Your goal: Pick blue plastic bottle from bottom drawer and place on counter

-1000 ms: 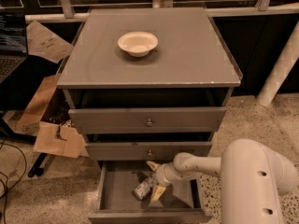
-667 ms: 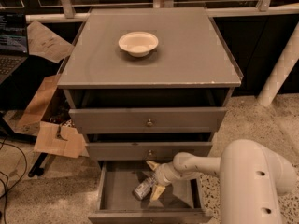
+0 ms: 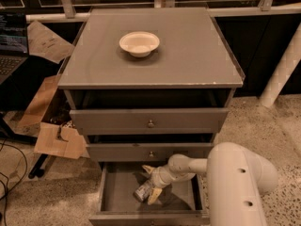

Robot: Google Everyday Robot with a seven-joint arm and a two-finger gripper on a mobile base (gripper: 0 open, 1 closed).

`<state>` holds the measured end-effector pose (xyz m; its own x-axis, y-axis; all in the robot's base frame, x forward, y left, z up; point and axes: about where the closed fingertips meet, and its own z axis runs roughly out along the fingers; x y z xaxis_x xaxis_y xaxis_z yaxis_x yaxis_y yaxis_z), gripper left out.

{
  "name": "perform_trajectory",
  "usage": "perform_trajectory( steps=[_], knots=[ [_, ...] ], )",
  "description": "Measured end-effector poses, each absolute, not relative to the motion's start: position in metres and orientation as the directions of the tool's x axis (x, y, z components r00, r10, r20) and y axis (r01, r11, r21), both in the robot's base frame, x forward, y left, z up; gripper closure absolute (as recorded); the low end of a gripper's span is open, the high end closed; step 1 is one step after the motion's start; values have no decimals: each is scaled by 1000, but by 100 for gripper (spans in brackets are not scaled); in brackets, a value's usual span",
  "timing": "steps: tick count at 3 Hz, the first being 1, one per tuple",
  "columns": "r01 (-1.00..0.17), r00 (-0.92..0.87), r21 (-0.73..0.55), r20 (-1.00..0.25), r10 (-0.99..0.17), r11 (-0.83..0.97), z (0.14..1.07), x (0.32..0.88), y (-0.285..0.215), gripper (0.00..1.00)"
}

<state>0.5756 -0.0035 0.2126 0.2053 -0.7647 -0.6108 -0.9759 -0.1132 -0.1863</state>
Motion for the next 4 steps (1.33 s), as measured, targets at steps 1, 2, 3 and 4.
perform_trajectory(
  steps=[1,2,3,4],
  knots=[
    [-978,200,-175,-601,-773,-117,195,581,-1,0],
    [-984,167,-155,-595,-786,-92,179,581,-2,0],
    [-989,120,-137,-588,-800,-48,164,580,-2,0],
    [-992,96,-120,-583,-807,-31,151,578,-2,0]
  ],
)
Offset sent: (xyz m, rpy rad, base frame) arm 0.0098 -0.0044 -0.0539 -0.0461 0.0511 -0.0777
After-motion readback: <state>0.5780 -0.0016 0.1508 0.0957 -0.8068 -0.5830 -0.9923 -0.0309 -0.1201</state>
